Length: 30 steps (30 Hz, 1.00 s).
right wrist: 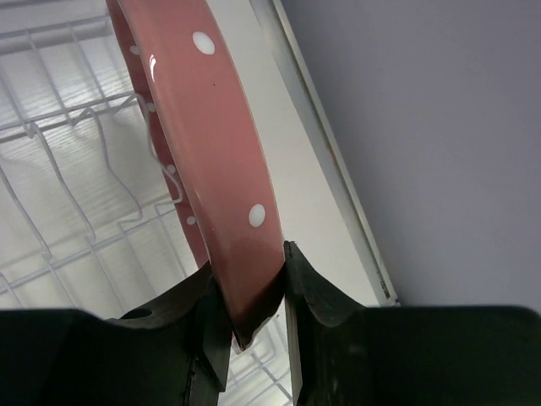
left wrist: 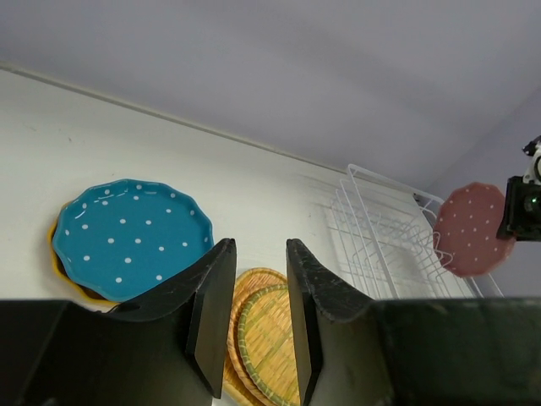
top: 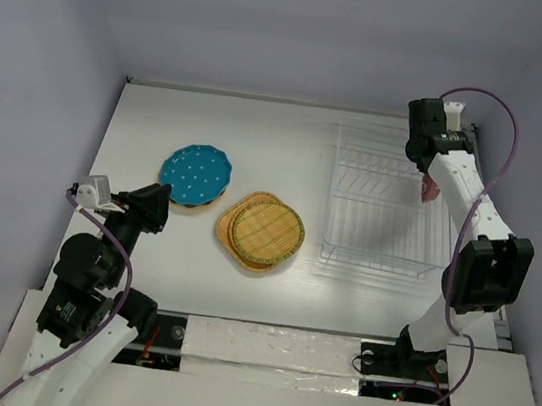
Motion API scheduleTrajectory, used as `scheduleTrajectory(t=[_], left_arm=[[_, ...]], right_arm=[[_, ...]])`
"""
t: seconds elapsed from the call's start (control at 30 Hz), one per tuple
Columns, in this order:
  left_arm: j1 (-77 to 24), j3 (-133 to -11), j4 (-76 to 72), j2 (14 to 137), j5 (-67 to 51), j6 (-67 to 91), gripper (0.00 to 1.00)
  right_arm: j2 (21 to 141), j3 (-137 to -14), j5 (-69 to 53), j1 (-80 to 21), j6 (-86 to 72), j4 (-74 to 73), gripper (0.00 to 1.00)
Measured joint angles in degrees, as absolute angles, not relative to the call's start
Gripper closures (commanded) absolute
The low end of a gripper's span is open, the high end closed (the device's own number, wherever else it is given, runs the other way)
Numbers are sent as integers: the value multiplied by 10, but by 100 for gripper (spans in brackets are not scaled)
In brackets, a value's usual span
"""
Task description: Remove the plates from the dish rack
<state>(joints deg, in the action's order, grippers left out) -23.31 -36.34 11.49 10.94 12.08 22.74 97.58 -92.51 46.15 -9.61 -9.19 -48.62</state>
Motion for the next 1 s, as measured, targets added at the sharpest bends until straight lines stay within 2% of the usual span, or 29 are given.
scheduleTrajectory(t=[0.17, 0.43, 0.63, 0.83, 1.0], left_arm=[[-233, -363, 115, 111, 121, 227, 72], [-233, -363, 115, 123, 121, 227, 72], [-233, -363, 115, 135, 121, 227, 70], [-234, -363, 115, 148, 121, 228, 68], [-234, -363, 115, 149, 121, 228, 66]], right_arm=[[933, -955, 471, -133, -92, -516, 100], [805, -947, 393, -195, -118, -499, 100], [771, -886, 224, -256, -190, -391, 100], [919, -877, 53, -345, -297, -230, 100], [1094, -929, -15, -413, -364, -166, 100]])
